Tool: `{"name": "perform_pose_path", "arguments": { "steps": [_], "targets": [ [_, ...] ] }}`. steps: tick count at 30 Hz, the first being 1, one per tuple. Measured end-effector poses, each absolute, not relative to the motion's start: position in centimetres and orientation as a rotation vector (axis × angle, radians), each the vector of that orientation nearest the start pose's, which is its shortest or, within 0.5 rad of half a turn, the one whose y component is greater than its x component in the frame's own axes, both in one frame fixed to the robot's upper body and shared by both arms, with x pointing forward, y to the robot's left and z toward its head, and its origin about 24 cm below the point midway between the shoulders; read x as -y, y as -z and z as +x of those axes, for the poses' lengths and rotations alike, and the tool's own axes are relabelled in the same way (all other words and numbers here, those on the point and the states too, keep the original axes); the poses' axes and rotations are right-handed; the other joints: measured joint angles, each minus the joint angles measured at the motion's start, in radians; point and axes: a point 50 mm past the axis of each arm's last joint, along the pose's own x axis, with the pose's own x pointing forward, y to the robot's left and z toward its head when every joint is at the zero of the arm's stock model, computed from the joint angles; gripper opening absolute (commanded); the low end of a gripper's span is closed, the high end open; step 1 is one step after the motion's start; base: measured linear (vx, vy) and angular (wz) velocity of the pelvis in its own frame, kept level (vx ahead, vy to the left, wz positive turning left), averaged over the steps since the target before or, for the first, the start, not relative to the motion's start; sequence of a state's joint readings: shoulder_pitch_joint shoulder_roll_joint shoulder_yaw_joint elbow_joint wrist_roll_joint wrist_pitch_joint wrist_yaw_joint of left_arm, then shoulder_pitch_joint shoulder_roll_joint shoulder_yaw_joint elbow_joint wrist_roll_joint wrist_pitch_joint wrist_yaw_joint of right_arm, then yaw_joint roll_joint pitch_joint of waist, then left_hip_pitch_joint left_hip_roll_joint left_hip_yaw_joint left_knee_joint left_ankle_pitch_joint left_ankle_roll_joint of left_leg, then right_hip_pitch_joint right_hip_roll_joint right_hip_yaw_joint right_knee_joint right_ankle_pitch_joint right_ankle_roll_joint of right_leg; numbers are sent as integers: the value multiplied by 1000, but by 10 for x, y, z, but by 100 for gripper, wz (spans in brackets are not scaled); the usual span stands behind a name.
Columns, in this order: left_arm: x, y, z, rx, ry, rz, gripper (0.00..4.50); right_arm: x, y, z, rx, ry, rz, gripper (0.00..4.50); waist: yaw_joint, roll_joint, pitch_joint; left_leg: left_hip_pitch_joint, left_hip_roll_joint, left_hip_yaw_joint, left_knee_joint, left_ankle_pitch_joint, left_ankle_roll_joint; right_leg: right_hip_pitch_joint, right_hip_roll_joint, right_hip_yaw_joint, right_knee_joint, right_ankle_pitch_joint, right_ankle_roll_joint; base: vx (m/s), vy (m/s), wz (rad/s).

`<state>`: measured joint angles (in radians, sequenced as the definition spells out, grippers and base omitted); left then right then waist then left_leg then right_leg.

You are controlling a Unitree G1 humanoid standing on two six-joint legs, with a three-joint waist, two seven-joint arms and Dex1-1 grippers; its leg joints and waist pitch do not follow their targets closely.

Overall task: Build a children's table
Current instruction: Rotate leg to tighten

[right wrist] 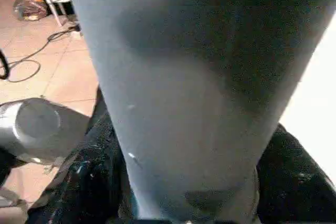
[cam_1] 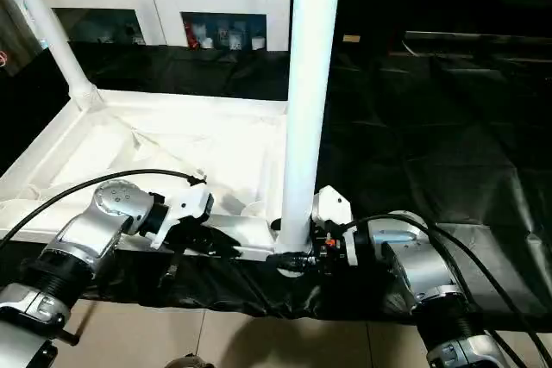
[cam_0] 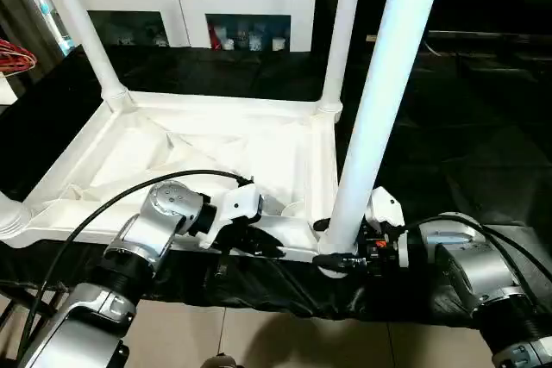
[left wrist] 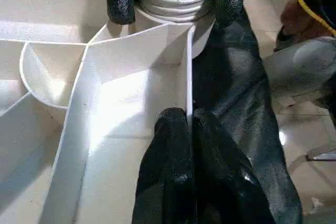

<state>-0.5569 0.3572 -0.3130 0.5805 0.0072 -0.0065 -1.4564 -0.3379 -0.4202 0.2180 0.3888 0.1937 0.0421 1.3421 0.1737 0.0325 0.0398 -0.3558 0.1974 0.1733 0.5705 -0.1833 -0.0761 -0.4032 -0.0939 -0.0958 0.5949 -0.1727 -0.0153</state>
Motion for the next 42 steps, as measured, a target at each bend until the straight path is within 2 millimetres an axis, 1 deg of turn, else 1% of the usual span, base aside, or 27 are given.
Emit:
{"name": "perform_pose_path", "arguments": {
  "steps": [7,9,13,15,17,19,23,27,28,29,30,31,32,34,39,42],
  "targets": [
    [-125,-46,295,-443,1643,382,0,148,-37,267,-325,-1475,-150,269,0,0,0,-1,0,0,0,0,0,0,0,0,0,0,0,0,0,0],
    [-125,-45,296,-439,1624,381,0,147,-36,269,-320,-1446,-139,269,0,0,0,-1,0,0,0,0,0,0,0,0,1,0,0,0,0,0],
    [-123,-43,304,-410,1493,381,0,146,-30,280,-286,-1230,-77,269,-10,-1,0,0,0,0,1,1,-1,0,0,0,1,-1,3,0,0,0],
    [-117,-43,309,-399,1441,389,0,146,-28,286,-273,-1121,-67,269,-16,-1,0,0,0,0,2,1,-2,1,0,0,1,-1,3,0,0,0],
    [-112,-42,317,-389,1358,396,0,141,-26,298,-259,-962,-46,268,-26,-3,0,1,0,0,1,2,-3,1,1,0,1,0,2,0,0,0],
    [-106,-42,321,-380,1309,392,0,139,-25,305,-253,-859,-39,268,-31,-3,0,2,0,0,1,2,-3,1,1,0,1,-1,2,0,0,0],
    [-95,-41,329,-368,1192,388,0,127,-23,321,-250,-631,-26,268,-36,-2,-2,4,0,0,0,3,-4,2,1,0,1,-1,2,0,0,0],
    [-87,-40,330,-355,1143,392,0,123,-22,327,-240,-530,-12,268,-34,-1,-3,4,0,0,-1,2,-4,3,1,1,0,-1,2,0,0,0],
    [-87,-40,330,-354,1143,393,0,123,-22,327,-236,-528,-13,268,-34,0,-3,4,0,0,-1,2,-4,3,1,1,0,-1,2,0,0,0],
    [-87,-40,330,-353,1144,394,0,123,-22,327,-233,-528,-11,324,-34,0,-3,4,0,0,-1,2,-4,3,1,1,0,-1,2,0,0,0],
    [-86,-40,330,-352,1145,395,0,123,-22,327,-231,-530,-9,337,-34,0,-3,4,0,0,-2,2,-4,3,1,1,0,-1,2,0,0,0],
    [-86,-40,329,-352,1149,395,0,122,-22,326,-231,-537,-6,337,-34,0,-3,4,0,0,-2,2,-4,3,1,1,0,-1,2,0,0,0],
    [-86,-40,329,-353,1155,395,0,122,-22,326,-230,-548,-4,355,-35,0,-3,4,0,0,-2,2,-4,2,1,1,0,-1,2,0,0,0],
    [-87,-40,328,-352,1166,399,0,122,-22,326,-225,-562,-9,377,-35,0,-3,4,0,0,-2,2,-4,2,1,1,0,0,1,0,0,0],
    [-92,-41,323,-342,1233,415,0,125,-22,320,-209,-670,-30,377,-31,0,-3,4,0,0,-6,2,-4,1,1,0,0,-1,-1,0,0,0],
    [-101,-41,318,-347,1300,411,0,132,-22,309,-204,-825,-83,377,-29,1,-3,3,0,0,-6,2,-4,1,1,0,0,-1,-2,0,0,0]
  ]
}}
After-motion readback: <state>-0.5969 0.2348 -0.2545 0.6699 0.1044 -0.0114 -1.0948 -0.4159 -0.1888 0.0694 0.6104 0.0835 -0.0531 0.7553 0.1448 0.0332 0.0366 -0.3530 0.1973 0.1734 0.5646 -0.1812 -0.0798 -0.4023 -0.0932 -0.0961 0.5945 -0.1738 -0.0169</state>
